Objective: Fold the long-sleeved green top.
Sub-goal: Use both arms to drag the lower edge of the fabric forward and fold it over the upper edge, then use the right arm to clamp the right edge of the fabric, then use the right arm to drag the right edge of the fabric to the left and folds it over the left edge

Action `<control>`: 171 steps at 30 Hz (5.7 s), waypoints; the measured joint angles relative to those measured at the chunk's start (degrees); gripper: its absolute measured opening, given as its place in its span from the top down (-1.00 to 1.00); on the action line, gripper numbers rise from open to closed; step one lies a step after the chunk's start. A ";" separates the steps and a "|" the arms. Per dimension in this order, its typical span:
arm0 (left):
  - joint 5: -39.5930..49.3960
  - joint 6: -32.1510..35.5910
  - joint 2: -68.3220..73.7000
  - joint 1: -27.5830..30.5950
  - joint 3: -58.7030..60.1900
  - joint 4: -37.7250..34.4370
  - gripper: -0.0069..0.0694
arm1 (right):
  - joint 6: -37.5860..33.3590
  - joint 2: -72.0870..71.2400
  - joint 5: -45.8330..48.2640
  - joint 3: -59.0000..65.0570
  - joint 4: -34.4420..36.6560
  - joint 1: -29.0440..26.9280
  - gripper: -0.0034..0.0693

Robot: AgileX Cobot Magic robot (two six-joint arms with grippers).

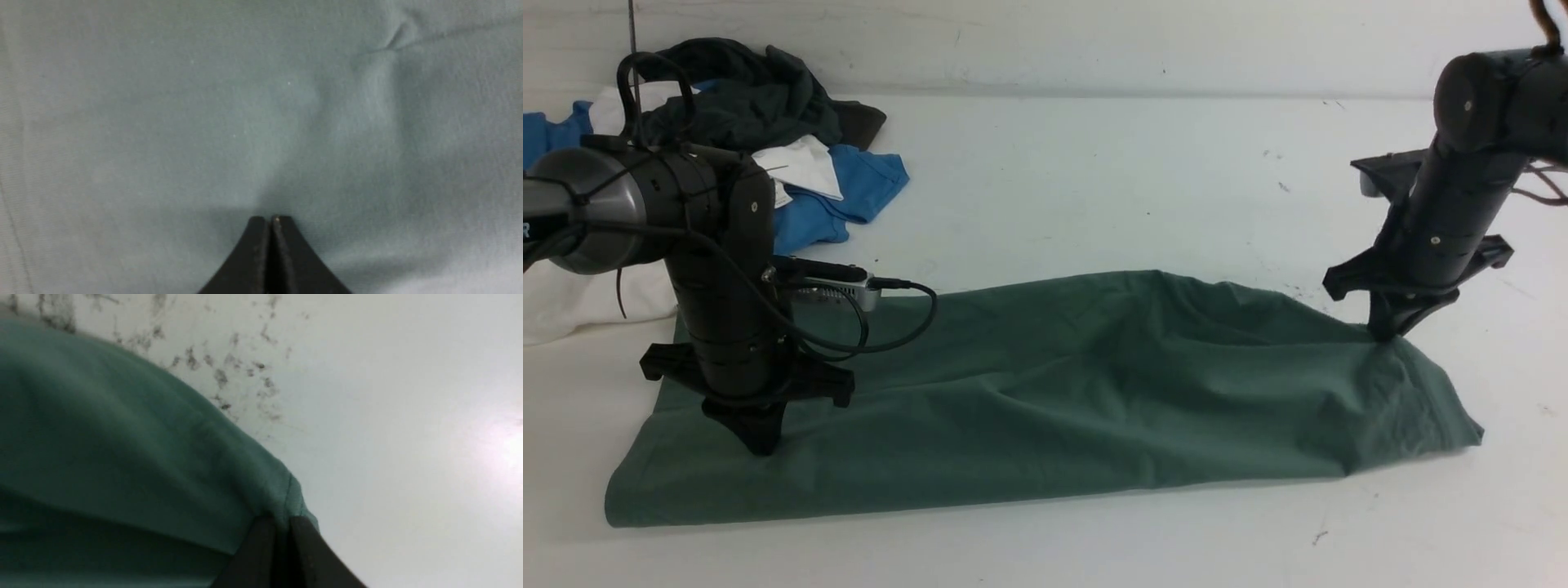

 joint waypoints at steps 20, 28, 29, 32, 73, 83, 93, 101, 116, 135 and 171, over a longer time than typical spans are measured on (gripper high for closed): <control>1.53 0.00 0.00 0.00 0.00 0.00 0.83 | 7.90 -0.68 0.51 -3.84 -8.11 -1.73 0.00; 1.53 0.00 0.00 0.00 0.00 -1.48 0.83 | -10.22 -0.98 0.63 -7.54 13.42 3.63 -0.46; 1.53 0.00 0.00 0.00 0.00 -1.62 0.83 | -11.23 -0.56 0.63 -7.54 14.56 4.56 -0.46; 1.66 0.00 0.00 0.00 0.00 -1.73 0.83 | -12.32 1.10 -0.73 -7.54 15.43 6.60 -0.46; 2.70 0.00 -10.13 -0.13 0.00 -4.43 0.83 | 8.23 -2.96 -0.35 -13.43 -13.17 9.01 0.09; -0.49 0.00 -4.84 -5.36 0.05 -4.65 0.83 | 2.42 -3.15 -0.60 0.93 4.78 2.06 0.94; -1.64 -1.98 2.20 -5.49 0.46 -2.56 0.83 | 4.13 -1.51 -5.45 14.47 5.12 -8.42 0.94; -4.44 -7.98 -0.44 -4.93 6.52 2.45 0.83 | 4.35 -5.54 -6.13 20.56 6.43 -11.85 0.94; -0.02 -5.81 -21.82 -4.06 9.15 4.92 0.83 | -0.01 -14.18 -3.98 13.95 11.16 -10.36 0.49; 10.45 2.89 -49.56 -4.06 9.33 -6.64 0.83 | -6.13 6.98 -0.20 0.93 9.73 -8.50 -0.40; 11.61 3.30 -51.59 -4.06 9.38 -8.74 0.83 | 16.02 -15.11 2.07 -8.21 15.36 22.81 0.89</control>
